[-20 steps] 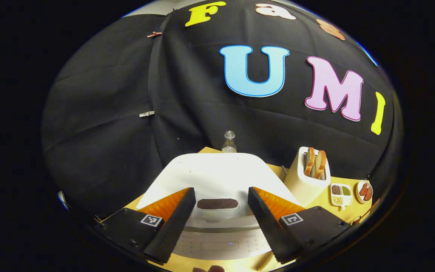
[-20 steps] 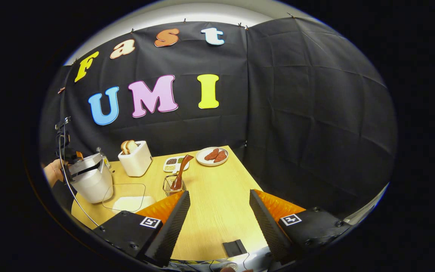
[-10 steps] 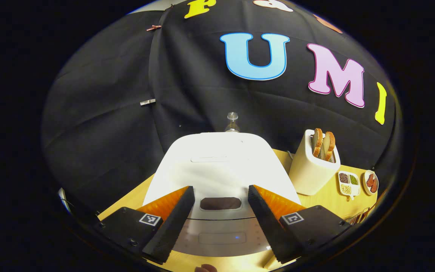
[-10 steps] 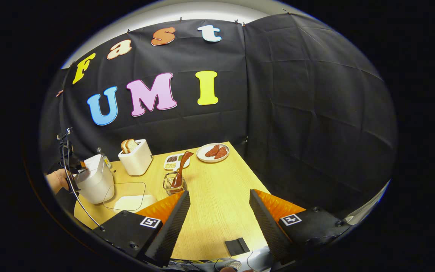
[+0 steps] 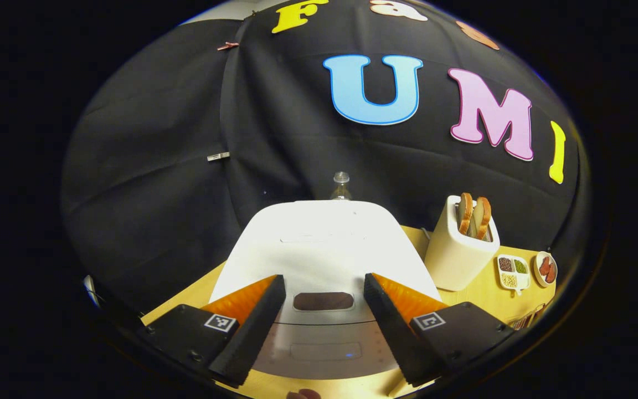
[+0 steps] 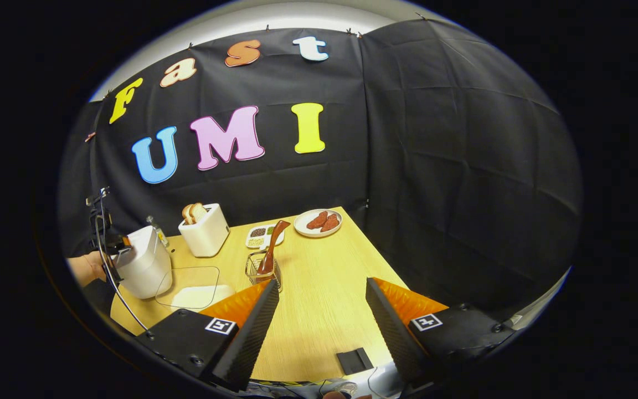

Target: Close the left gripper, press the button to open the rice cooker; take a wooden spoon from the chopstick holder with the right hand, scoop a spoonful of rice and pour it into the rice cooker, then put the wooden spoon back into the chopstick holder.

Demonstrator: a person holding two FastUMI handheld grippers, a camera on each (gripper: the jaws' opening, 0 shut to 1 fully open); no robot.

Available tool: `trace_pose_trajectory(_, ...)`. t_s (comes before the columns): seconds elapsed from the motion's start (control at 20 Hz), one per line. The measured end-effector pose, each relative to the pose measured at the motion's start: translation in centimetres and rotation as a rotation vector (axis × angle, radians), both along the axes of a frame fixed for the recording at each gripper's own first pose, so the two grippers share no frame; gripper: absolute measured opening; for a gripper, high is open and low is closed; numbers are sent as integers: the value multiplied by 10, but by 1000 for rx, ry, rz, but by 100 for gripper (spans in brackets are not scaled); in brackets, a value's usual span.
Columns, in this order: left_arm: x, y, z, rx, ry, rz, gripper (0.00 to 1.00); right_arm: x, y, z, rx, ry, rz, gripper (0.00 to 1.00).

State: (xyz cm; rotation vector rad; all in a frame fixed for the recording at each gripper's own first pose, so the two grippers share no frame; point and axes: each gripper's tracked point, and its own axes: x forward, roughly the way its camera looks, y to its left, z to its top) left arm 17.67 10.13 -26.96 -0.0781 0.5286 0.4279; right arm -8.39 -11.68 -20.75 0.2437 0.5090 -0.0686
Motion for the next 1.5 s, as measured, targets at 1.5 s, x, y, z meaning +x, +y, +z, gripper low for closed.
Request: trace_pose_trajectory(1.5,-194,-147,210,50,-446,-593,97,70,175,161,-77,-405,343,97)
